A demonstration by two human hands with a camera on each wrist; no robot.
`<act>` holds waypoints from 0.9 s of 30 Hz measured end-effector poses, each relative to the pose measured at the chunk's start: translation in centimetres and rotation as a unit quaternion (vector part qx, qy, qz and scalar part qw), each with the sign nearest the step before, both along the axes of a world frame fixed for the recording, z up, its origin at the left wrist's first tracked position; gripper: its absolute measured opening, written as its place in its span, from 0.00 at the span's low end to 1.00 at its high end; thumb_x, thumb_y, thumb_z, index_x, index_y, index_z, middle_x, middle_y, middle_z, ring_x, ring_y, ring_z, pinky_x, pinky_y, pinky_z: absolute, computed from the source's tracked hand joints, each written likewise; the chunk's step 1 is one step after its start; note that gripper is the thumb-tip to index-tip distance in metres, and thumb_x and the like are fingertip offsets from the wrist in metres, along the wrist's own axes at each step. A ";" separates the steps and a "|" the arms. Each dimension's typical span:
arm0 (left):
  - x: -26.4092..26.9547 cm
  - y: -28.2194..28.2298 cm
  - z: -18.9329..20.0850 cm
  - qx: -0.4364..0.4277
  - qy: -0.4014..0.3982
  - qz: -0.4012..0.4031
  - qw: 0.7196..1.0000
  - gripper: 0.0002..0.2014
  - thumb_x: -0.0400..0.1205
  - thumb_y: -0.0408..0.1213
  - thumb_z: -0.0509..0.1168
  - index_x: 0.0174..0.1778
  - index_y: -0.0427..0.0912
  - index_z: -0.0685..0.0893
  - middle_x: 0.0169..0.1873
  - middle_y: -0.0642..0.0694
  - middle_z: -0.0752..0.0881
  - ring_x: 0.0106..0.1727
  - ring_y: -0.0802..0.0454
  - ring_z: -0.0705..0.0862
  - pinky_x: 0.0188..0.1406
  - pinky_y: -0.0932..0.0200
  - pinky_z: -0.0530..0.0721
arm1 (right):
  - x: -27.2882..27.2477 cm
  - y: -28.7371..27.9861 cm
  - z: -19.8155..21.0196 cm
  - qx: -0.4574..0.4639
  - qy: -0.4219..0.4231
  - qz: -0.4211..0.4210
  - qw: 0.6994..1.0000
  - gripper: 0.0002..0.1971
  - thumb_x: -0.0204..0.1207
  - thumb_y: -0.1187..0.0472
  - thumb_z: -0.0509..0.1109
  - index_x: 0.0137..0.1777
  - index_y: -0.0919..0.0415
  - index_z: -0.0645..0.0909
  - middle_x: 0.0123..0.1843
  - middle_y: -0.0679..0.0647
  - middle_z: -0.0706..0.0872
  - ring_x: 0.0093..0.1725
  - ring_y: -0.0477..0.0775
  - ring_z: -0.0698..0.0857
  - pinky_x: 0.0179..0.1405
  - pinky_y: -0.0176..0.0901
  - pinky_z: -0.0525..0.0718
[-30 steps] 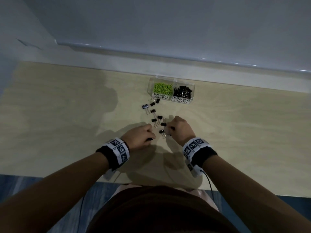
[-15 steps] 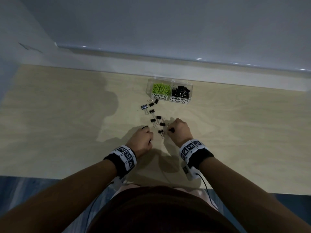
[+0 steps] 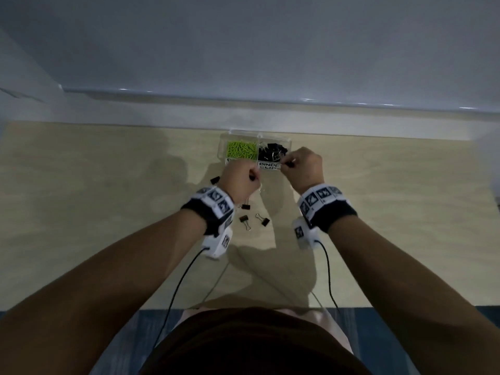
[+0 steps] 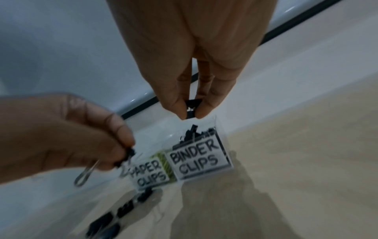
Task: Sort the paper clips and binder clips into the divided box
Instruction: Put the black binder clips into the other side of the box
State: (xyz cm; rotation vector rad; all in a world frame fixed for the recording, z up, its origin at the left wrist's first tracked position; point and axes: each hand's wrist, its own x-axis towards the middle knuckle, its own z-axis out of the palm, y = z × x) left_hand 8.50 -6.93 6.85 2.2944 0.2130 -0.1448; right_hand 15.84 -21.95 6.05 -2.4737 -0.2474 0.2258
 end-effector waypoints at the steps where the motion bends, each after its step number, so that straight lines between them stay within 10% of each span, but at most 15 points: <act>1: 1.6 -0.3 0.5 -0.009 -0.011 0.009 1.000 0.03 0.75 0.27 0.69 0.42 0.36 0.87 0.41 0.44 0.89 0.40 0.54 0.84 0.43 0.67 0.82 | 0.9 0.4 0.4 -0.004 -0.014 0.004 1.000 0.04 0.70 0.68 0.73 0.42 0.62 0.89 0.43 0.55 0.89 0.39 0.49 0.85 0.37 0.25 0.78; 8: 7.9 -0.7 1.6 -0.029 -0.019 0.006 0.999 0.14 0.72 0.33 0.75 0.53 0.36 0.87 0.51 0.41 0.88 0.51 0.49 0.86 0.53 0.61 0.83 | 1.1 1.0 0.6 -0.034 -0.050 0.050 0.997 0.09 0.72 0.68 0.69 0.49 0.64 0.88 0.50 0.64 0.85 0.45 0.62 0.85 0.45 0.42 0.81; 18: -1.5 8.7 -4.4 0.113 -0.006 -0.044 0.993 0.08 0.76 0.31 0.69 0.50 0.40 0.86 0.49 0.44 0.85 0.48 0.49 0.83 0.55 0.51 0.83 | -10.3 -1.4 -6.2 -0.139 0.063 0.267 0.952 0.13 0.75 0.56 0.63 0.58 0.57 0.82 0.57 0.58 0.79 0.54 0.61 0.77 0.53 0.52 0.82; 22: -2.7 9.1 -6.3 0.169 0.047 -0.120 0.977 0.19 0.77 0.32 0.68 0.65 0.41 0.80 0.63 0.45 0.80 0.64 0.44 0.75 0.67 0.54 0.70 | -10.0 -0.6 -5.6 -0.076 0.067 0.211 0.972 0.09 0.76 0.63 0.66 0.50 0.64 0.84 0.51 0.63 0.81 0.48 0.65 0.81 0.49 0.53 0.83; 27: -2.8 8.7 -6.5 0.178 0.037 -0.115 0.977 0.10 0.78 0.35 0.68 0.54 0.39 0.82 0.54 0.42 0.80 0.56 0.43 0.79 0.56 0.54 0.75 | -8.5 2.0 -4.3 -0.035 0.042 0.172 0.984 0.11 0.71 0.66 0.69 0.53 0.62 0.83 0.49 0.59 0.80 0.43 0.62 0.83 0.45 0.51 0.85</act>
